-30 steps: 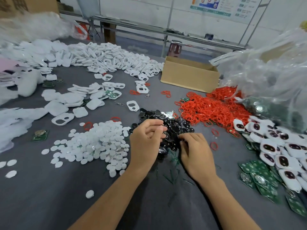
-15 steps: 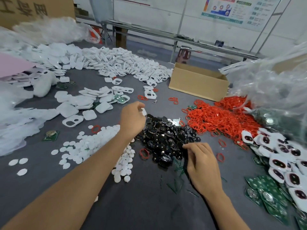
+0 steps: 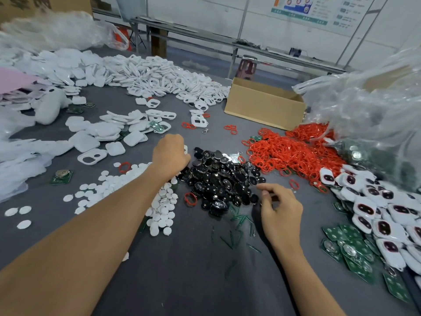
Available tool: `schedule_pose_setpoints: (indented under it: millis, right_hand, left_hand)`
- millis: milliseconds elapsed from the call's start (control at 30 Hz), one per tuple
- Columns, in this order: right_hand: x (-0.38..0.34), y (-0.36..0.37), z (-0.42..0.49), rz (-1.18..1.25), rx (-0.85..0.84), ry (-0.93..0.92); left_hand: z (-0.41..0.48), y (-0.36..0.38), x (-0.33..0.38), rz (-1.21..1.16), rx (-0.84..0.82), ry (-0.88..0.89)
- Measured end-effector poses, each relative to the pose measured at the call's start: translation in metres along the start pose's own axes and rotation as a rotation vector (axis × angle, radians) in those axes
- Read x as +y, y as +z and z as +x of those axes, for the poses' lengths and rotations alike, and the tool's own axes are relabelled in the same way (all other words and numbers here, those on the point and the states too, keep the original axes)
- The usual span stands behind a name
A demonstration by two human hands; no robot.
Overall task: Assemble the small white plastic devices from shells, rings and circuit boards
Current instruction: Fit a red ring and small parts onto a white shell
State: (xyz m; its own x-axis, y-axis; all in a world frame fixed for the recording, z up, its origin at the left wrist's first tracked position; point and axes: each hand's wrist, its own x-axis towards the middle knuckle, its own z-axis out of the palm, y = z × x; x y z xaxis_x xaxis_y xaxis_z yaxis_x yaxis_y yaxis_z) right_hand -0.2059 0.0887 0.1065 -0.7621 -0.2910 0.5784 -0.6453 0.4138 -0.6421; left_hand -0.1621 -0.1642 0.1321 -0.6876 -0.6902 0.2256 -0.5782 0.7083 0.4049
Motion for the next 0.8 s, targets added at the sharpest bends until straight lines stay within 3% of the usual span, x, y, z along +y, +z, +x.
schedule_pose_setpoints:
  millis: [167,267,333,433,567,800]
  right_hand:
    - [-0.008,-0.003,-0.006,0.090,0.005,-0.135]
    - [-0.024,0.006,-0.011,0.035,-0.173,-0.330]
    - [-0.037,0.018,-0.015,-0.059,-0.297,-0.462]
    - [-0.055,0.034,-0.021,-0.175,-0.353,-0.544]
    - [-0.063,0.047,-0.025,-0.267,-0.360,-0.480]
    - [-0.060,0.045,-0.026,-0.064,-0.285,-0.337]
  left_hand:
    - [-0.004,-0.009,-0.002,-0.327,0.144,-0.100]
    - [-0.029,-0.014,0.011,-0.824,0.154,-0.305]
    - [-0.048,-0.011,0.021,-1.079,0.127,-0.353]
    - [-0.067,-0.011,0.030,-1.320,0.082,-0.357]
    - [-0.078,-0.019,0.028,-1.346,0.116,-0.349]
    - [-0.095,-0.016,0.014,-1.228,0.122,-0.316]
